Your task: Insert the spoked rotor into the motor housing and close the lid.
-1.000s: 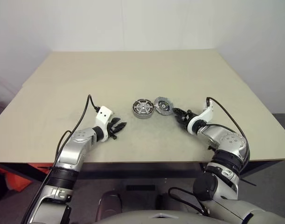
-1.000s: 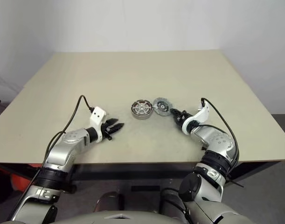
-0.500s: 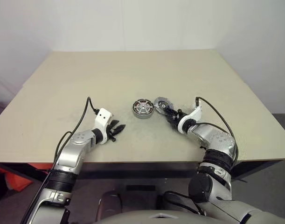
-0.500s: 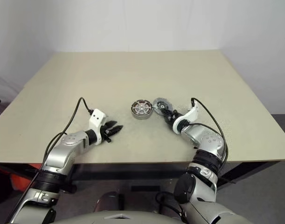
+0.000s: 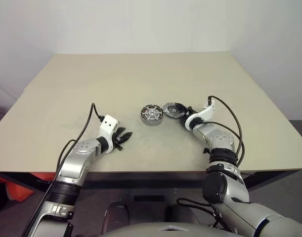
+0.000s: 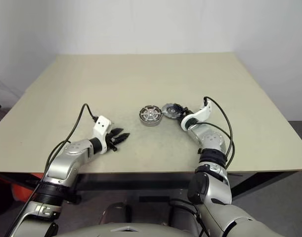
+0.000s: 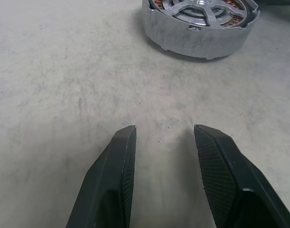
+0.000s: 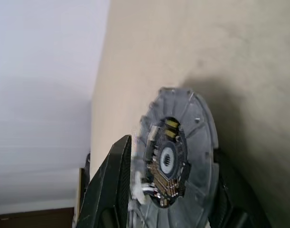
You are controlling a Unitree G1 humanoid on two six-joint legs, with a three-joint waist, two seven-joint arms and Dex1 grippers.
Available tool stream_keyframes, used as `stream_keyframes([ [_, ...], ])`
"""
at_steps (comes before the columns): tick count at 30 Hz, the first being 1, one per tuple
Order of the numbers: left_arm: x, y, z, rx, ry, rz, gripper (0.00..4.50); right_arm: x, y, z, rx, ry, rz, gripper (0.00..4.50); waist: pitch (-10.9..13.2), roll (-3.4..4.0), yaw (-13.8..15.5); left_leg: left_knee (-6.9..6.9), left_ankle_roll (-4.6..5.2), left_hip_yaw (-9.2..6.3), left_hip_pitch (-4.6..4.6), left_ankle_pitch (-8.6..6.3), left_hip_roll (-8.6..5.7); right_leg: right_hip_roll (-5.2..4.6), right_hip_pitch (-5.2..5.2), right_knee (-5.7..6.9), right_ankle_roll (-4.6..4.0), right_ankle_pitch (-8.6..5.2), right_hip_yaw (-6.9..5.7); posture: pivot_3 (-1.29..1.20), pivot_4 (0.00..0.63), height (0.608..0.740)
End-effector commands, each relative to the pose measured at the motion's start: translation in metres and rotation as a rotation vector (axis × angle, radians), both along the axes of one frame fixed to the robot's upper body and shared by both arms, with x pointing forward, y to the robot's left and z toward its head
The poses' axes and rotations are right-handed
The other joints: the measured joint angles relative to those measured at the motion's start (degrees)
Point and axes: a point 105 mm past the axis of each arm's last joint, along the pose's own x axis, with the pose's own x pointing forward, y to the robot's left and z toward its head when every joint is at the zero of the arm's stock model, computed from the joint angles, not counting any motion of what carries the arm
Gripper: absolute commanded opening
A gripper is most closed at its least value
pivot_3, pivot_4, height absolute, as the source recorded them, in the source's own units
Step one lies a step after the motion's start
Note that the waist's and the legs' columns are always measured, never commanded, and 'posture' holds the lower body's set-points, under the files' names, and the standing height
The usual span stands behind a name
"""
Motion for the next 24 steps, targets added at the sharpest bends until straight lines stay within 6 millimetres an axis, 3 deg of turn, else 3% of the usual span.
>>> stream_keyframes([
  [1, 0.004, 0.0, 0.013, 0.003, -0.05, -0.001, 2.04, 0.008, 0.013, 0.041, 0.022, -0.155, 0.06, 2.34, 0.0, 0.0, 0.0, 0.0, 0.01, 0.0, -0.01, -0.01, 0.0, 0.0, -0.01, -0.01, 0.0, 0.0, 0.0, 0.0, 0.0, 0.74],
  [12, 0.004, -0.001, 0.011, 0.005, -0.045, -0.006, 2.04, -0.006, 0.044, 0.07, -0.036, -0.277, 0.236, 2.34, 0.0, 0.0, 0.0, 0.0, 0.02, 0.0, 0.01, -0.01, 0.02, 0.01, 0.0, -0.01, -0.01, 0.0, -0.02, 0.0, 0.0, 0.74],
  [24, 0.003, -0.001, 0.011, 0.006, -0.049, 0.001, 2.04, -0.01, 0.062, 0.056, -0.18, -0.282, 0.305, 2.34, 0.0, 0.0, -0.5, 0.0, 0.01, 0.0, 0.02, -0.01, 0.03, 0.02, 0.0, -0.02, -0.01, -0.01, -0.02, 0.0, 0.0, 0.74],
])
